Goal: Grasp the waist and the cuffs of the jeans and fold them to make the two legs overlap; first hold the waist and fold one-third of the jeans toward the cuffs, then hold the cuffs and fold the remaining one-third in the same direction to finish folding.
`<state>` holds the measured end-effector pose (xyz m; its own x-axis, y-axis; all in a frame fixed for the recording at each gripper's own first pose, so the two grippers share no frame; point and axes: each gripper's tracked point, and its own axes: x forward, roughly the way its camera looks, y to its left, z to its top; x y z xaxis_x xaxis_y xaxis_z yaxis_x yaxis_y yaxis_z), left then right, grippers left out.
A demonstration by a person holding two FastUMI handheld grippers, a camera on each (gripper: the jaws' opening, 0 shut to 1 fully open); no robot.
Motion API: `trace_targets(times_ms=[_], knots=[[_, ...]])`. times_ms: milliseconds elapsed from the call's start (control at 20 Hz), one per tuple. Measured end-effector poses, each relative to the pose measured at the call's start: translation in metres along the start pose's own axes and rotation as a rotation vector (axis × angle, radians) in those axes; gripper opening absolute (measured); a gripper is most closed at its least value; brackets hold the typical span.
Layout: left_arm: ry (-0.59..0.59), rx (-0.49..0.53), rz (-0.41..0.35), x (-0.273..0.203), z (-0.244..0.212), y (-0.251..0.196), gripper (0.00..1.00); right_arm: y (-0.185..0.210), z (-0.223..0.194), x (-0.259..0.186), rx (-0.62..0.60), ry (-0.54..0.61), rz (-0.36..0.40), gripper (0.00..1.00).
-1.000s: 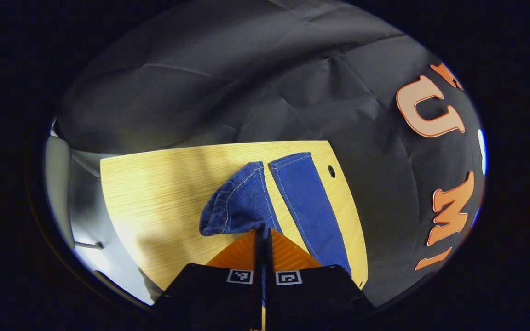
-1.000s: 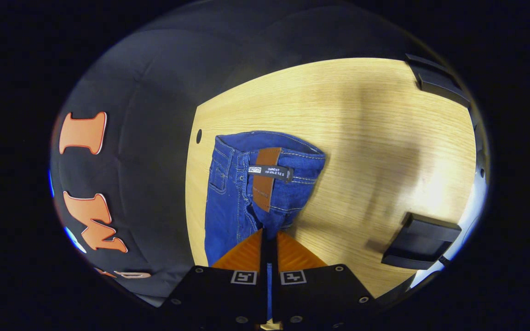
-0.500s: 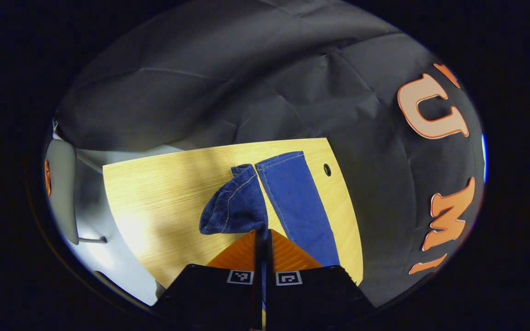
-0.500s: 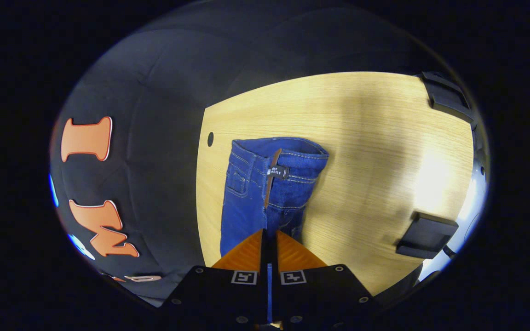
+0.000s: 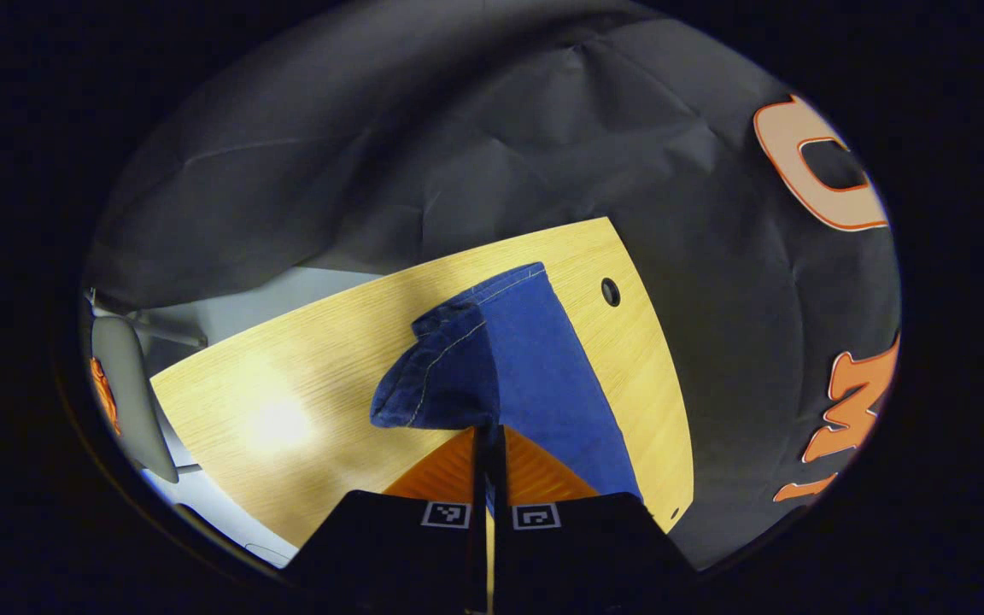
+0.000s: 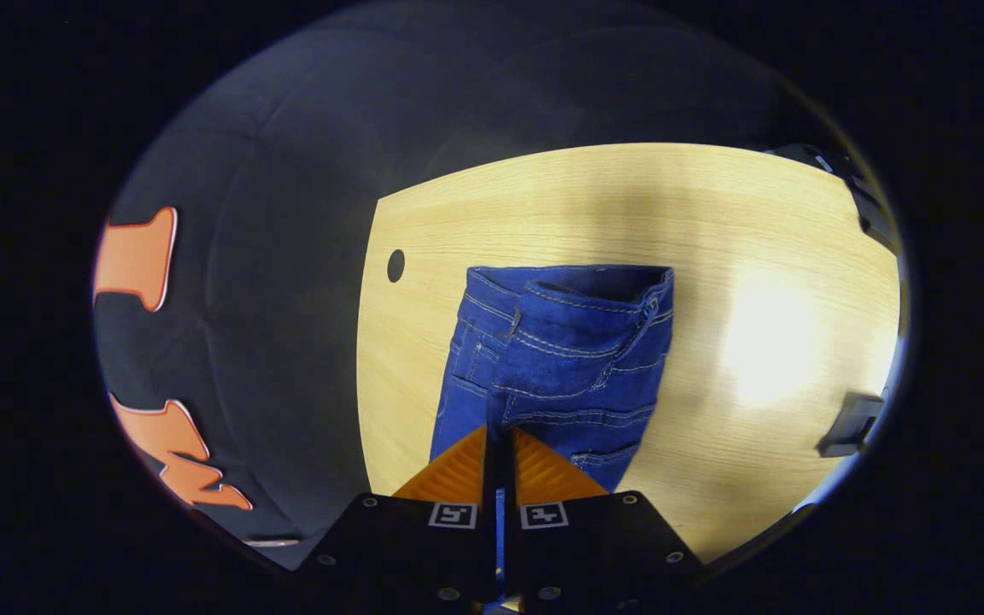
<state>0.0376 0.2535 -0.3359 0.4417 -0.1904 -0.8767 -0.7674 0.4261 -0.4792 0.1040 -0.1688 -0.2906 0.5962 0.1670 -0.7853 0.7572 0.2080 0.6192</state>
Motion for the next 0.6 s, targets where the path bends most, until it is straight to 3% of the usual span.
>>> trace_targets(times_ms=[250,600], knots=[[0.091,0.046,0.051,0.041,0.024,-0.030,0.04,0.024,0.011,0.039,-0.001,-0.003,-0.043,0.04],[0.151,0.213,0.133,0.100,0.042,-0.058,0.04,0.058,0.012,0.079,-0.025,0.011,-0.092,0.04]])
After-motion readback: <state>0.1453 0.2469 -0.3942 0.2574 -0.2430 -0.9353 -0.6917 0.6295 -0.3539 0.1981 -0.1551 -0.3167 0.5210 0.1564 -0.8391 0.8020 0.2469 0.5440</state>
